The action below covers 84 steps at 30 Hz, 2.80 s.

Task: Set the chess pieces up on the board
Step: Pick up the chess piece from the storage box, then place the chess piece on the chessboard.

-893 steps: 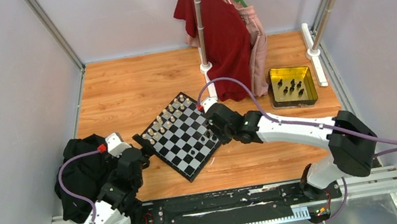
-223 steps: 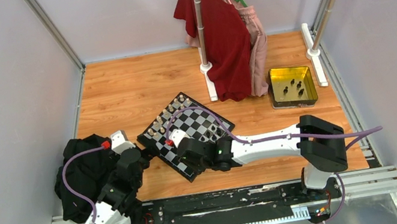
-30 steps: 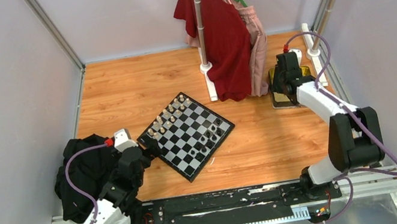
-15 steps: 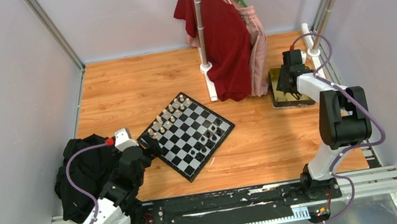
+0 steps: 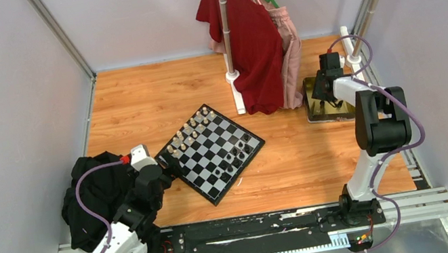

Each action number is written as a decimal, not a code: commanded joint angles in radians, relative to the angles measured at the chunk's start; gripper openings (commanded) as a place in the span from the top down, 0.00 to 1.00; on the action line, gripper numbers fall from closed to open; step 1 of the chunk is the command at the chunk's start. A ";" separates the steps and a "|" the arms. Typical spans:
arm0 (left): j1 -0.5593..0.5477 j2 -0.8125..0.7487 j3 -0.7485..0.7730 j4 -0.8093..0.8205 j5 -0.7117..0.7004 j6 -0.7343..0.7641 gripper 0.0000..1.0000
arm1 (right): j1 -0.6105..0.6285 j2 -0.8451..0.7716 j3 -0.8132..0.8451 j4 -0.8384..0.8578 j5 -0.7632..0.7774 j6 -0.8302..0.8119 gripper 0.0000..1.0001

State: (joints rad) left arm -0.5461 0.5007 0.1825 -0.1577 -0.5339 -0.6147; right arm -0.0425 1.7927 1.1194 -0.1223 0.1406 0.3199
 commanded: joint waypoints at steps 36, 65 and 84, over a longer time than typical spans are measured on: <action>-0.006 -0.058 0.004 0.006 -0.030 -0.002 0.00 | 0.209 -0.398 -0.167 -0.086 0.042 -0.051 1.00; -0.006 -0.152 -0.013 -0.032 -0.052 -0.013 0.00 | 1.291 -0.367 -0.092 -0.123 0.177 -0.039 1.00; -0.006 -0.172 -0.019 -0.034 -0.046 -0.008 0.00 | 1.394 -0.076 0.020 0.019 0.089 -0.064 1.00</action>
State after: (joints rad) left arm -0.5461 0.3435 0.1738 -0.1898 -0.5652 -0.6205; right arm 1.3407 1.7042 1.1194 -0.1535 0.2333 0.2726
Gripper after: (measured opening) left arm 0.997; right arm 0.121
